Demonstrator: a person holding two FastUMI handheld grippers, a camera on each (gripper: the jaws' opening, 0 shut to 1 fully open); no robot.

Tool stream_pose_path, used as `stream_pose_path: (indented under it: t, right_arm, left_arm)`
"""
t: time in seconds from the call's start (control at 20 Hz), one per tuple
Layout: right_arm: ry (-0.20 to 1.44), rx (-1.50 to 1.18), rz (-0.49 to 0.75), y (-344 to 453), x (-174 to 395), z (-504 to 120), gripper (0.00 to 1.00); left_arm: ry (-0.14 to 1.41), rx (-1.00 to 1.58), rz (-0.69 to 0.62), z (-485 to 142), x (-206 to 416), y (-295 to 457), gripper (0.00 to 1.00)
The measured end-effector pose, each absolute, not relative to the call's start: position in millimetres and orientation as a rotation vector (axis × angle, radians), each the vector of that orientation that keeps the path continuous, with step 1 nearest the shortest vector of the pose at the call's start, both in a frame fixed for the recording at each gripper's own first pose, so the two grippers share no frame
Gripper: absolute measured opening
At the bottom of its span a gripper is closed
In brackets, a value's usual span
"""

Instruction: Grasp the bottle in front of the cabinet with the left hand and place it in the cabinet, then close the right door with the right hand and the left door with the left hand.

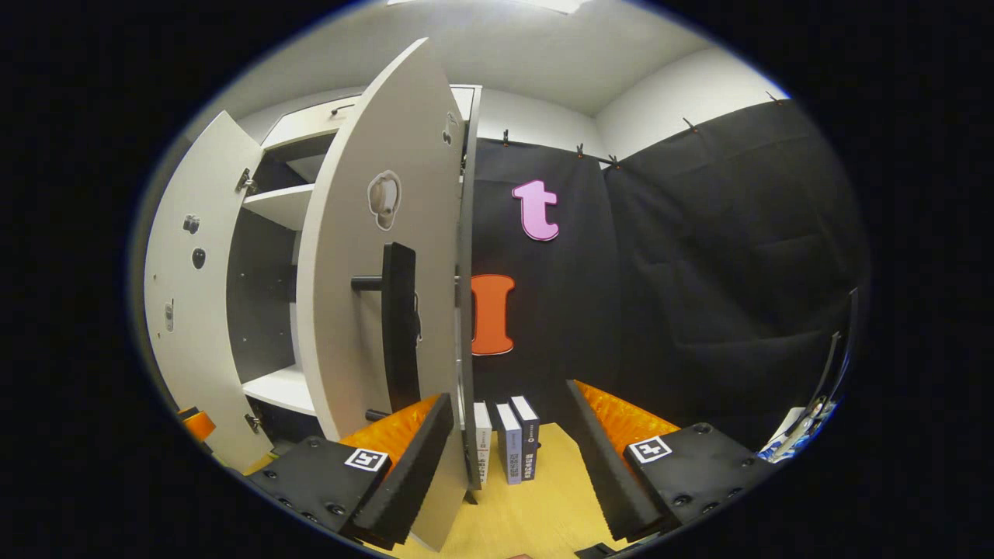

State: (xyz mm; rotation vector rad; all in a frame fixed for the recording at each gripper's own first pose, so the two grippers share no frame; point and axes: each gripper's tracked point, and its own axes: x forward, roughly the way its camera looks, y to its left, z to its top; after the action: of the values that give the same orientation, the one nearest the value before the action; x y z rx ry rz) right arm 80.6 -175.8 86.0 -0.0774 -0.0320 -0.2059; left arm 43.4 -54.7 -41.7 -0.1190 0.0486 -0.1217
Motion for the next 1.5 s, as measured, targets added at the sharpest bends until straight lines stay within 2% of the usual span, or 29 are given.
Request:
stream_pose_path:
  t: [0.45,0.5,0.55,0.65,0.9,0.95,1.0,1.25,1.35,1.4,1.5]
  right_arm:
    - [-0.009,-0.077,-0.057,-113,109,76,0.97]
    - [-0.008,-0.075,-0.043,-106,113,75,1.0]
    - [-0.008,-0.072,-0.023,-99,116,74,0.97]
    - [0.0,-0.051,0.009,-86,121,71,1.0]
    - [0.012,-0.065,0.033,-83,118,64,0.98]
    - [0.011,-0.077,0.03,-85,116,62,0.93]
    - [0.015,-0.089,0.028,-85,114,60,0.98]
    - [0.024,-0.086,0.032,-81,100,40,0.98]
    - [0.024,-0.056,0.039,-76,96,30,0.98]
    - [0.023,-0.05,0.037,-75,94,26,0.98]
    - [0.016,-0.055,0.035,-74,90,19,0.98]
  left_arm:
    - [0.012,-0.099,-0.105,-26,38,-47,0.95]
    - [0.007,-0.098,-0.102,-24,38,-46,0.95]
    - [0.004,-0.098,-0.101,-23,36,-47,0.95]
    - [0.005,-0.106,-0.106,-20,34,-49,0.95]
    - [-0.053,-0.175,-0.078,11,28,-35,0.95]
    - [-0.068,-0.18,-0.075,19,25,-31,0.95]
    - [-0.082,-0.18,-0.067,27,20,-25,0.95]
    - [-0.15,-0.129,0.03,72,-5,17,0.94]
    - [-0.157,-0.064,0.115,88,-14,45,0.91]
    - [-0.167,-0.03,0.157,94,-19,59,0.94]
    - [-0.199,0.033,0.239,108,-27,87,0.94]
